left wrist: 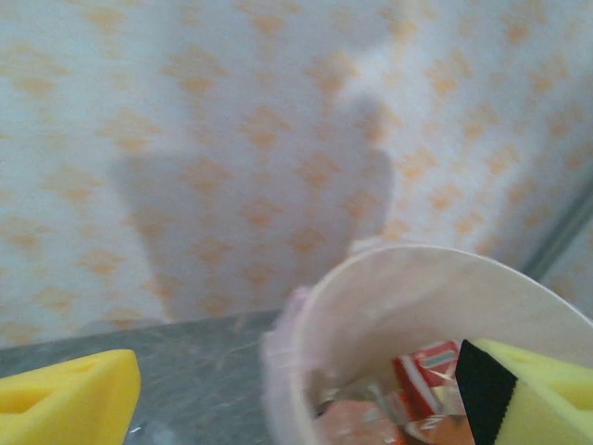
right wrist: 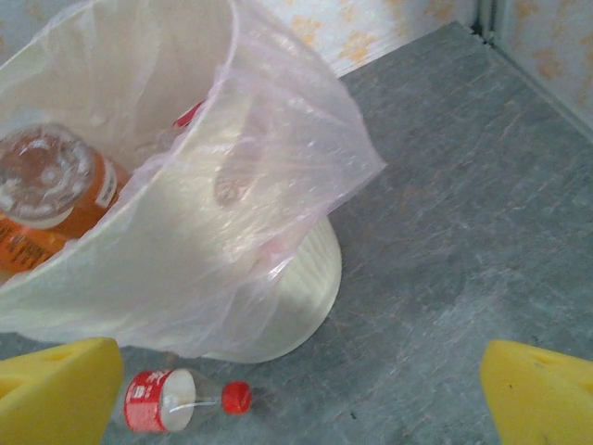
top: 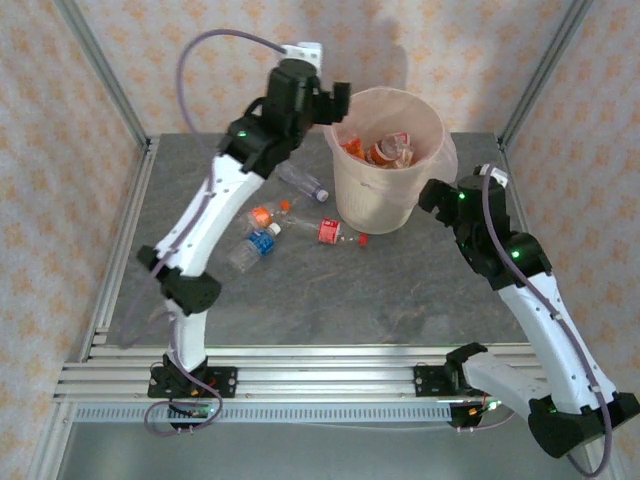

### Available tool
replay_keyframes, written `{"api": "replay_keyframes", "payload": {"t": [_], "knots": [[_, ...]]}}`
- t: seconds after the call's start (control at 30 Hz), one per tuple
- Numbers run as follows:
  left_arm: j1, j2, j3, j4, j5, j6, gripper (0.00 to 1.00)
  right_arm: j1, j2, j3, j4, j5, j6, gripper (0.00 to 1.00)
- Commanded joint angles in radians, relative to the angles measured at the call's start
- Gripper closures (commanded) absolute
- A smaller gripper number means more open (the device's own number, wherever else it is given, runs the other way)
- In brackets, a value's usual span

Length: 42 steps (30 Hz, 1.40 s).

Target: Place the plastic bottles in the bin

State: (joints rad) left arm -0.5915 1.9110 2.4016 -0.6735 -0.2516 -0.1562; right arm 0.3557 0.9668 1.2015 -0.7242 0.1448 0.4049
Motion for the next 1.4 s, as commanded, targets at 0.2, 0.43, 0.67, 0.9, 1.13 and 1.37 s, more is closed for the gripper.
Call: {"api": "replay_keyframes", "payload": {"t": [0.2,0.43,0.67,0.9,1.13,1.37], "knots": [[0.102,-0.393,-0.536,0.099,-0.206,-0.105,0.00,0.041,0.140,0.209,-0.026,-0.066,-0.092,0.30],[0.180,-0.645,-0.914,0.129,-0.254,-0.236,0.00,0.047,0.376,0.464,-0.129,-0.086,-0.155,0.53],[0.222,-0.748,-1.087,0.084,-0.278,-0.292,0.00,0.048,0.576,0.673,-0.228,-0.091,-0.212,0.68],[0.235,-0.761,-1.149,0.049,-0.278,-0.324,0.00,0.048,0.716,0.809,-0.281,-0.134,-0.241,0.82],[0.241,-0.754,-1.173,0.047,-0.277,-0.333,0.00,0.048,0.827,0.896,-0.327,-0.165,-0.256,0.84],[0.248,-0.752,-1.187,0.043,-0.269,-0.336,0.00,0.048,0.905,0.956,-0.374,-0.150,-0.267,0.84]]}}
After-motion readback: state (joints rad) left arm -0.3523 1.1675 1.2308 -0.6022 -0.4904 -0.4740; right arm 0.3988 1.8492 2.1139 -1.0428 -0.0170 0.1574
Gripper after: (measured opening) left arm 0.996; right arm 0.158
